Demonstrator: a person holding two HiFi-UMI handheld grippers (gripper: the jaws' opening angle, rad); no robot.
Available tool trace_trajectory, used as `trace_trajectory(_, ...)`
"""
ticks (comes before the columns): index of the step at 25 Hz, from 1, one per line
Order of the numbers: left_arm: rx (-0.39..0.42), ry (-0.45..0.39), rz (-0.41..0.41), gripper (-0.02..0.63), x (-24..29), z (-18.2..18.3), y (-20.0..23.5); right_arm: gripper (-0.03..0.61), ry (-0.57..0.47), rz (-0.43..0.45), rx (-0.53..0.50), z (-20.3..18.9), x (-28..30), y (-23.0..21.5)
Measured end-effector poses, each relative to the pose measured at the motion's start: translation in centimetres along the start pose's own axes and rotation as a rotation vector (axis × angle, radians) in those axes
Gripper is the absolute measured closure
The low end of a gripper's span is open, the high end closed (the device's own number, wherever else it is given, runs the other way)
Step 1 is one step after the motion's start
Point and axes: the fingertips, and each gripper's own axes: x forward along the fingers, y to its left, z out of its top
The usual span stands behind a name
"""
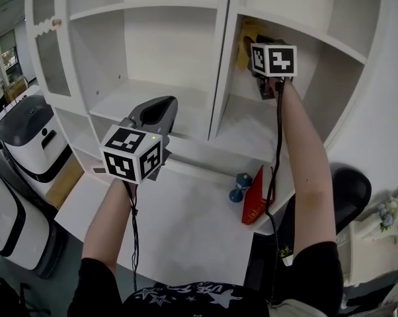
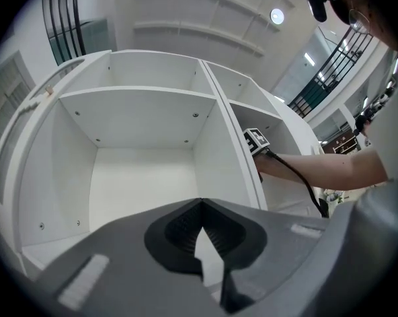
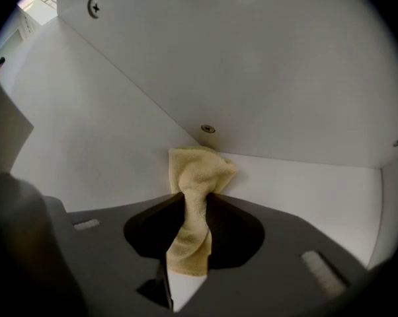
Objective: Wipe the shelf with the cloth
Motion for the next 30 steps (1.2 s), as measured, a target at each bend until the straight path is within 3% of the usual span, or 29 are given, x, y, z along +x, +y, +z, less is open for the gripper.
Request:
trace_trajectory(6, -0.018, -0.019, -0.031, 0.614, 0.6, 0.3, 0.5, 0.454, 0.029, 0.011, -0.022, 0.5, 0.8, 0.0)
trace_trajectory(13, -0.016, -0.02, -0.06, 0.614, 0.4, 0.5, 0.3, 0.456, -0.004, 0.025, -0.07, 1.4, -0.2, 0.5)
trace_trajectory(30, -0.034, -0.026, -0.125, 0.614, -2.9, 0.9, -1.3, 0.456, -0.053, 0.122, -0.105, 4.0, -7.2, 5.4)
